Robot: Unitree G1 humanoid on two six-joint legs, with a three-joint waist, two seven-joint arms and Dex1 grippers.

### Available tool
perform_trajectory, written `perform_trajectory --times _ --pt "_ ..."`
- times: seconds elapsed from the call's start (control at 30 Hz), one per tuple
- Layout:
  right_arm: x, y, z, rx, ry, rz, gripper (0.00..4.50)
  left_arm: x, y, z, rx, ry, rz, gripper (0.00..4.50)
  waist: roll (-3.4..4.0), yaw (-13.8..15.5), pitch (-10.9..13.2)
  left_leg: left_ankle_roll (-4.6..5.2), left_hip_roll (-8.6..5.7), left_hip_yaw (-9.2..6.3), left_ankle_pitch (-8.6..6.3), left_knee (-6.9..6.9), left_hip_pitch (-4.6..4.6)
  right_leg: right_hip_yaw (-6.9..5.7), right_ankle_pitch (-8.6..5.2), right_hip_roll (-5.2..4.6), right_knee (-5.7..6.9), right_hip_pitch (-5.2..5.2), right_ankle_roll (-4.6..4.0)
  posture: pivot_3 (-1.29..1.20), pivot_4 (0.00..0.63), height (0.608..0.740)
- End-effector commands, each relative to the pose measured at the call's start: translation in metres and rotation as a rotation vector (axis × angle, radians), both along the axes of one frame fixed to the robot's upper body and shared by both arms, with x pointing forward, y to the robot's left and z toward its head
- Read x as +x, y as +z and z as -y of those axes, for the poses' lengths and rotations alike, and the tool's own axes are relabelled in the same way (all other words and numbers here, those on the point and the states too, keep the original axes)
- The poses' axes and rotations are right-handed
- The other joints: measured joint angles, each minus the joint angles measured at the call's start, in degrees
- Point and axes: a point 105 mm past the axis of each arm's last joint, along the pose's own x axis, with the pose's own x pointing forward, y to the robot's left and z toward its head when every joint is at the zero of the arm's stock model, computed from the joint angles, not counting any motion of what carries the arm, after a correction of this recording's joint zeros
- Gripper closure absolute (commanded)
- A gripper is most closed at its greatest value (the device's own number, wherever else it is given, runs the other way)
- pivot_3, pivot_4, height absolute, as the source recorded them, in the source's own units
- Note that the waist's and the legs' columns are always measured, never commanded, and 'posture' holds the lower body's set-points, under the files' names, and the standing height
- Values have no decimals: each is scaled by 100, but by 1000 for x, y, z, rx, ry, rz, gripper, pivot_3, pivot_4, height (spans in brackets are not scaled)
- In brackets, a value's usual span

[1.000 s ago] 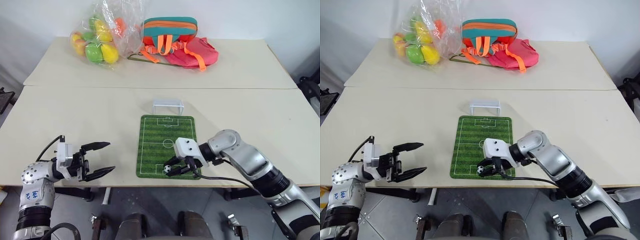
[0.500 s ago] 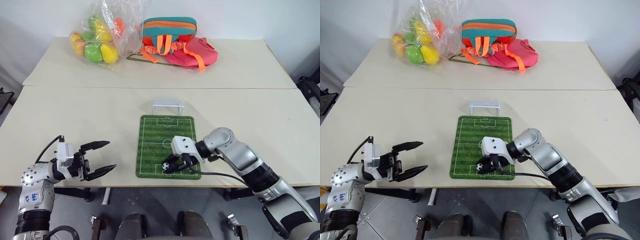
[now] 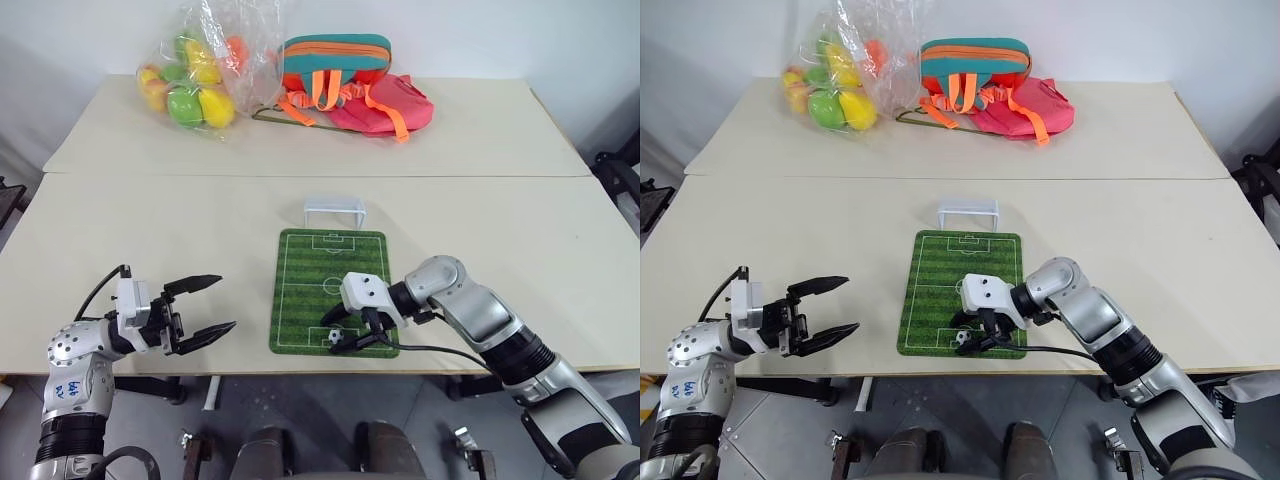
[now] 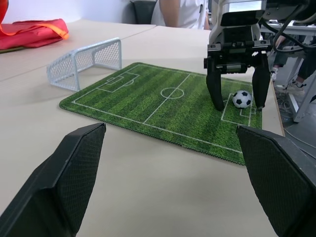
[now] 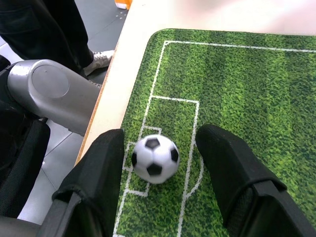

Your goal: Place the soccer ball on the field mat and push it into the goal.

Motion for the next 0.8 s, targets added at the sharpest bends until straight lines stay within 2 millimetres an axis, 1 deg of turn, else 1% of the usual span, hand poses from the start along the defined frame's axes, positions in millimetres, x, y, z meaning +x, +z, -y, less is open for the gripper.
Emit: perform_trajectory --times 0.03,0.07,0.17,0.23,0.3,0.33,0.4,0.47,0.5,0.53,0.57,0.7,0.8 --pt "0 22 0 30 19 74 1843 0 5 0 -9 -1 31 0 0 2 0 0 0 0 0 0 0 0 0 0 0 0 0 0 150 740" --pt "0 27 0 33 21 88 1843 0 5 0 -10 -1 32 0 0 2 0 0 1 0 0 1 0 0 0 0 0 0 0 0 150 740" --pt "-2 51 -2 61 22 149 1843 -1 5 -1 -9 -2 30 0 0 5 0 0 1 -1 0 1 -1 0 0 -1 0 0 0 0 150 740" --pt "-4 59 -3 78 12 163 1843 -1 5 -1 -9 -4 28 0 0 5 0 0 3 -2 0 0 -1 0 0 -1 0 -1 0 0 150 740" --pt "-14 68 -4 137 42 186 2228 -1 5 -1 -9 -8 25 0 0 6 0 -1 3 -3 -1 0 -1 -1 0 0 0 0 0 0 150 740" --pt "-21 68 -3 142 58 182 2407 -2 4 -1 -9 -12 22 0 0 8 0 -2 2 -4 -1 0 -1 -2 0 0 0 0 0 0 150 740" --pt "-29 62 -2 129 66 167 3102 -2 4 0 -10 -20 17 0 -1 16 0 -2 1 -4 -3 -1 -1 -3 0 0 -1 0 0 0 150 740" --pt "-31 55 -3 119 60 156 3682 -3 4 0 -11 -26 14 0 -1 15 0 1 -1 -5 -6 2 -2 -4 0 -1 -1 3 0 0 150 740" --pt "-34 51 -3 110 63 148 4043 -3 4 0 -11 -31 13 0 -1 11 0 2 -2 -4 -6 5 -2 -4 0 -1 -2 3 0 0 150 740" --pt "-35 41 -4 89 60 141 4400 -4 4 1 -13 -41 9 0 -2 11 0 2 -2 -3 -7 6 -2 -4 0 -1 -2 3 0 0 150 740" --pt "-37 34 -4 73 59 137 4460 -5 4 1 -14 -49 7 0 -3 11 -1 2 -2 -3 -7 6 -2 -4 0 -1 -2 3 0 0 150 740" --pt "-45 14 -7 52 54 83 4460 -11 5 1 -25 -81 -8 0 -3 8 -1 -1 -1 -3 -9 6 -1 -4 0 1 -1 2 0 0 150 740" --pt "-47 6 -8 50 46 61 4460 -13 6 -1 -20 -79 -14 0 -3 2 -1 -2 -1 -1 -8 5 -1 -4 0 2 -2 2 0 0 150 740"
